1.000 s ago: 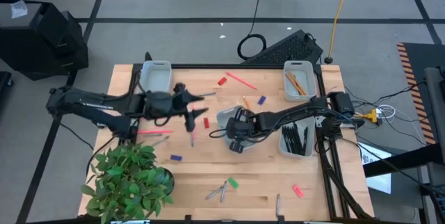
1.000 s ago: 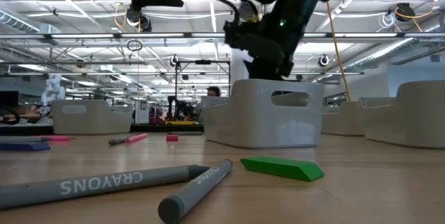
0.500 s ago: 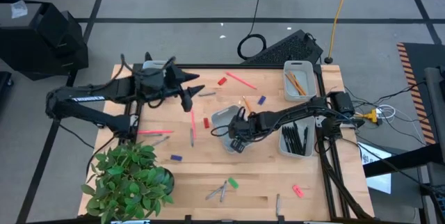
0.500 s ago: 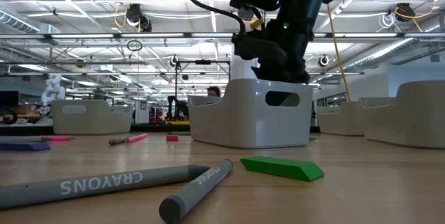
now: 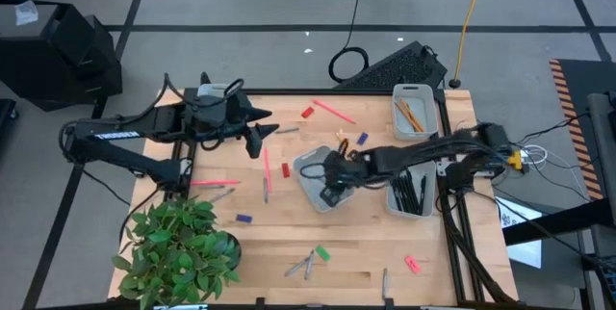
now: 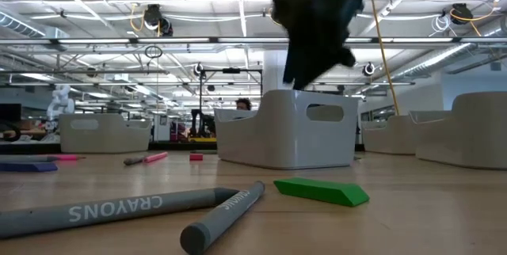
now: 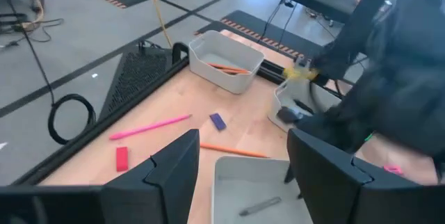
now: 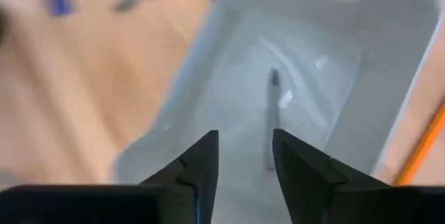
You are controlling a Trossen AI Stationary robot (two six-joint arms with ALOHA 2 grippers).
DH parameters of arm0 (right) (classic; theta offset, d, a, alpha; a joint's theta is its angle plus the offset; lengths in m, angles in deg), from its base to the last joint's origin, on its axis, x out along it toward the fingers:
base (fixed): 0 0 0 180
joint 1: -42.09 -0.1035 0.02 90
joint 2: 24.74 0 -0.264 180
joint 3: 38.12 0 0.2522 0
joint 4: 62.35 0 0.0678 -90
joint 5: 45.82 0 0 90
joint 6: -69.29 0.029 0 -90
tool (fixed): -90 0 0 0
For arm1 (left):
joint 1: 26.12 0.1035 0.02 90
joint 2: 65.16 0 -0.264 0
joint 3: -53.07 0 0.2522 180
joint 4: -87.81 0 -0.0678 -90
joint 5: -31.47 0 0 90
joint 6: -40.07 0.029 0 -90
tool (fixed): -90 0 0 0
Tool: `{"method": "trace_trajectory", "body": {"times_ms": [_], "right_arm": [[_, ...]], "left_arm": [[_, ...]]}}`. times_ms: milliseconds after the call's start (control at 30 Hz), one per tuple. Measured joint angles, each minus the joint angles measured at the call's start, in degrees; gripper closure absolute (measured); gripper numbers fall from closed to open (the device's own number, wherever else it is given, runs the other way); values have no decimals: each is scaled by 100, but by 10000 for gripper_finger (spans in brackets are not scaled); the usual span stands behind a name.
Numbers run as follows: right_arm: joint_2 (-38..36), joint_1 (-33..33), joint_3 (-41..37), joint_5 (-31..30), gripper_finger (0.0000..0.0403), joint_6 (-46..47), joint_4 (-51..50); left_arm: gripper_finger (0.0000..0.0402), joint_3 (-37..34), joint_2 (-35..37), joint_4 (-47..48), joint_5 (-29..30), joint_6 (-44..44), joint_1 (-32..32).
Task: Sort crayons/erasers/pens/pencils in bins
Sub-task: Put the gray crayon into the bottom left gray bin
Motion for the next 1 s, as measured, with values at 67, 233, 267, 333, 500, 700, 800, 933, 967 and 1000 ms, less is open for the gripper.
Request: {"method": "trace_trajectory", "body": {"times_ms": [67,233,267,333,500,700,800,933,967,1000], "right_arm": [[-389,-239,0,-225,270,-673,-44],[-1189,-1116,-160,412,273,-3540,-73],[-1320,-1320,-301,706,273,-4024,-82],[-1547,-1670,-650,1216,273,-4760,-54],[-1853,-2401,-1634,1837,272,-5531,439],[-1111,-3214,-1910,1733,257,-5639,1589],[-503,-3406,-1683,1744,239,-5371,1816],[167,-3612,-1431,1870,216,-5250,1773],[262,-3665,-1409,1995,211,-5305,1744],[323,-3709,-1382,2058,208,-5370,1730]], "left_arm": [[179,0,0,1,-1,26,-98],[179,-11,-95,-218,0,-198,-267],[179,-8,-132,-391,1,-261,-285],[179,9,-191,-710,1,-280,-310],[179,-3,-356,-1058,-7,-254,-339],[179,-11,-477,-1030,-42,-283,-417],[179,4,-533,-1119,-147,-199,-468],[179,-9,-574,-1029,-162,-9,-575],[179,-7,-592,-1054,-160,20,-599],[179,0,-594,-1071,-160,22,-617]]}}
